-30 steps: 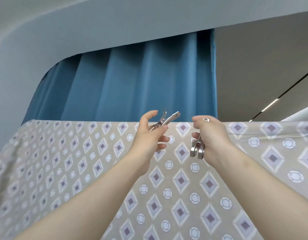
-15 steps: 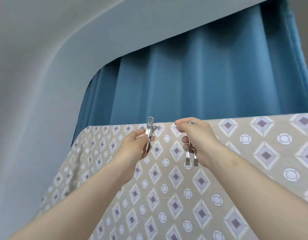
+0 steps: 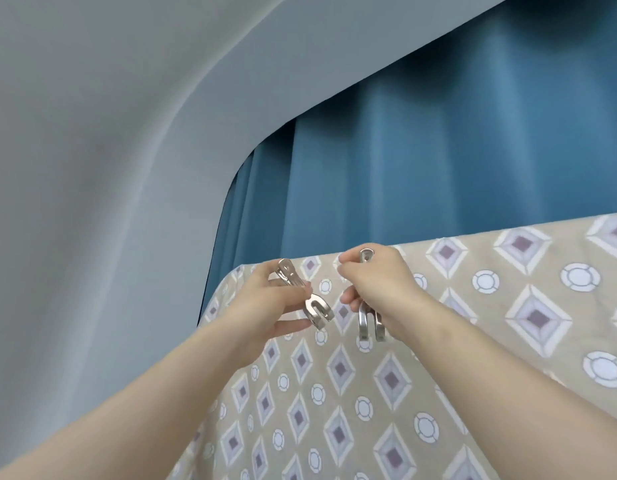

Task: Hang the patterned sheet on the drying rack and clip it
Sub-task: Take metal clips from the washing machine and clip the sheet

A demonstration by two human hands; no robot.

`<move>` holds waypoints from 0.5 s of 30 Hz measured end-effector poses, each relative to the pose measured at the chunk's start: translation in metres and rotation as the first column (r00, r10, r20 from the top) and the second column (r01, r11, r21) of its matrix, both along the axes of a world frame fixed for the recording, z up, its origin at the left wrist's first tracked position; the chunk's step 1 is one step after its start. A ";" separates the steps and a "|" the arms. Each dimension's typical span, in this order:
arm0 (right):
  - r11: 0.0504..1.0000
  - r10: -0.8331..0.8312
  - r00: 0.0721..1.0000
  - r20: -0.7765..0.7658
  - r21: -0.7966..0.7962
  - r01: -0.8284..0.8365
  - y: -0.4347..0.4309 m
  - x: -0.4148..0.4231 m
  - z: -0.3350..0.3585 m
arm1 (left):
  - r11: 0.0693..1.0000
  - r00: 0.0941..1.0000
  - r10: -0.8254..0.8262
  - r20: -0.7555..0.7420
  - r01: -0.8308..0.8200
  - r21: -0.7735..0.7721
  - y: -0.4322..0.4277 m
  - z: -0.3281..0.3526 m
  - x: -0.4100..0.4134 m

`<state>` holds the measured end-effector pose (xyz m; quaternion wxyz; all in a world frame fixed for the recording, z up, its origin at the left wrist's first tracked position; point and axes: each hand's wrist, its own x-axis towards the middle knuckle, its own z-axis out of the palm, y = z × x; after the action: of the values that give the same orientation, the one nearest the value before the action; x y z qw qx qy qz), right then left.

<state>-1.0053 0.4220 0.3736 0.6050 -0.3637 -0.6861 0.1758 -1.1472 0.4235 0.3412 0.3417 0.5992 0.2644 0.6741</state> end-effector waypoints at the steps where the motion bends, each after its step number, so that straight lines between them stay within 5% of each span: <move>1: 1.000 0.000 1.000 0.013 0.001 0.000 0.014 -0.007 0.002 | 1.000 1.000 0.008 0.000 -0.008 0.001 0.013 0.004 -0.009; 9: 0.998 0.019 0.999 -0.037 0.057 -0.016 0.115 -0.078 0.018 | 0.993 0.993 0.112 0.024 -0.112 0.027 0.107 0.022 -0.082; 15: 0.994 -0.032 0.999 -0.004 0.106 0.033 0.166 -0.127 0.017 | 0.999 0.996 0.001 0.094 -0.006 0.052 0.165 0.029 -0.130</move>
<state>-1.1325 0.5882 0.3907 0.6271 -0.3420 -0.6878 0.1296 -1.2772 0.5886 0.3703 0.3369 0.5751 0.2315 0.7086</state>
